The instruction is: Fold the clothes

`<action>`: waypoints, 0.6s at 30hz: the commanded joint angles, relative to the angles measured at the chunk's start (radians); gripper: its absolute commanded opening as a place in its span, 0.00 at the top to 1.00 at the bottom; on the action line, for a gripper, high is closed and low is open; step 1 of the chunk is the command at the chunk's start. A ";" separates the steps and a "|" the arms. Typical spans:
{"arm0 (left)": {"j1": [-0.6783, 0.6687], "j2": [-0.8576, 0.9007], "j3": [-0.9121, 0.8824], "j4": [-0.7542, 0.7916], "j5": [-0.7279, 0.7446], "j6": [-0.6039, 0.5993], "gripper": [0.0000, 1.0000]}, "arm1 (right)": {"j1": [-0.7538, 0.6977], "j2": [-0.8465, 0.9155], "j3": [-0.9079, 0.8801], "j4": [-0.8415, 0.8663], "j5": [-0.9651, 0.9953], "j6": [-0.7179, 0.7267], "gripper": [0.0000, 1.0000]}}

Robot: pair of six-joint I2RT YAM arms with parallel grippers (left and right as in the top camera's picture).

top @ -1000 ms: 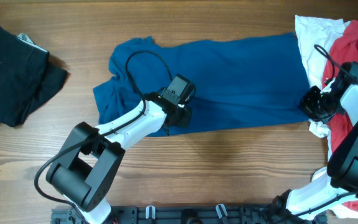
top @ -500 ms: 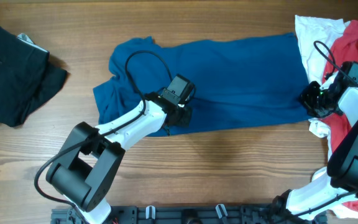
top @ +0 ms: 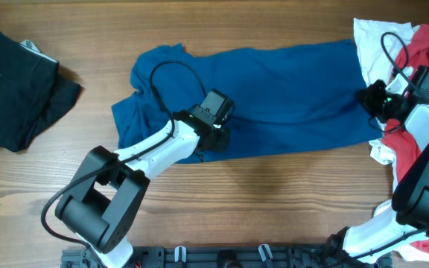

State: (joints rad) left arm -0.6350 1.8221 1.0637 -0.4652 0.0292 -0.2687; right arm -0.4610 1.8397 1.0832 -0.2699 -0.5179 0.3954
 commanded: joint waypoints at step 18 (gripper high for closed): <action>-0.002 0.007 -0.006 -0.078 -0.062 -0.060 0.83 | -0.002 -0.011 -0.105 -0.373 0.563 0.051 0.63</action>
State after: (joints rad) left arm -0.6350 1.8221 1.0637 -0.5152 0.0242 -0.2729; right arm -0.4557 1.8252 1.0565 -0.6281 -0.1009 0.4515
